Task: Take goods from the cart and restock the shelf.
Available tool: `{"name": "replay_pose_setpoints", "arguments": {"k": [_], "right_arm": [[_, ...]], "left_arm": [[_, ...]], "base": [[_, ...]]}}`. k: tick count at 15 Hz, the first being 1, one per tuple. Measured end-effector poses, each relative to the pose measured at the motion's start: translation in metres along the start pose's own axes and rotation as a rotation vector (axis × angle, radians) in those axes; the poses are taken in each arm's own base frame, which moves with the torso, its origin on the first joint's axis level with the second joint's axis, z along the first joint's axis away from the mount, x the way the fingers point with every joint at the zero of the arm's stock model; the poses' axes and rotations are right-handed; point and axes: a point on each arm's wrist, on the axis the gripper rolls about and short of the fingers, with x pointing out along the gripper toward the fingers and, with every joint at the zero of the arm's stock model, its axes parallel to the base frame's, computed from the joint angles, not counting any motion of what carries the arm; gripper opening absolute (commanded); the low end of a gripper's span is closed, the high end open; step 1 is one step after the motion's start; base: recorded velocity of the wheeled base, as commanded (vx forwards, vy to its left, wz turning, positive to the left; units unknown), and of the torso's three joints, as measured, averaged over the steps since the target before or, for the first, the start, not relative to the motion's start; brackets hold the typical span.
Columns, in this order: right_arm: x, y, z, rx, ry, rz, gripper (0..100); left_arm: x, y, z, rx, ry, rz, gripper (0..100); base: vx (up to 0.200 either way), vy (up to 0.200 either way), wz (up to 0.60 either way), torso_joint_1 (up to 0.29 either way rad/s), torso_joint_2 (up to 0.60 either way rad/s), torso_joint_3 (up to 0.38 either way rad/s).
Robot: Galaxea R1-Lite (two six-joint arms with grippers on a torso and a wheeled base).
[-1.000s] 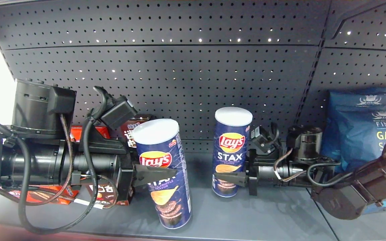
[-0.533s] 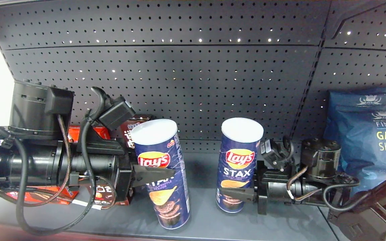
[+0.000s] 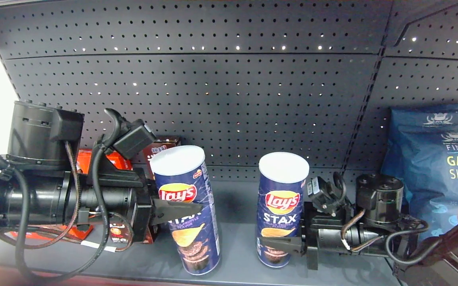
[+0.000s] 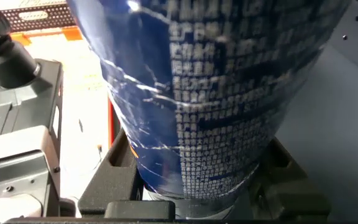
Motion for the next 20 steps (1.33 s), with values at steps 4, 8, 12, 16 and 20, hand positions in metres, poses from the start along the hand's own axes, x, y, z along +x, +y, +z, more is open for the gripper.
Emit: {"name": "replay_pose_setpoints", "arguments": {"k": [4,8,12,16,20], "right_arm": [[0.003,0.006,-0.004,-0.007,-0.005,0.018,0],[0.006,0.006,-0.01,0.003,0.01,0.026,0],[0.009,0.004,-0.013,-0.007,0.0,0.025,100],[0.009,0.003,-0.015,-0.001,0.006,0.022,100],[0.007,0.002,-0.016,0.0,0.006,0.015,100]], "left_arm": [[-0.002,-0.001,0.0,0.002,-0.005,0.003,0],[-0.003,-0.001,0.001,0.002,-0.006,0.004,0],[-0.003,-0.001,0.0,0.002,-0.006,0.004,0],[-0.003,-0.001,0.0,0.001,-0.006,0.003,0],[-0.003,-0.001,0.0,0.0,-0.004,0.003,0]], "base": [[0.0,0.0,0.0,0.0,0.0,0.0],[0.0,0.0,0.0,0.0,0.0,0.0],[0.0,0.0,0.0,0.0,0.0,0.0],[0.0,0.0,0.0,0.0,0.0,0.0],[0.0,0.0,0.0,0.0,0.0,0.0]]}}
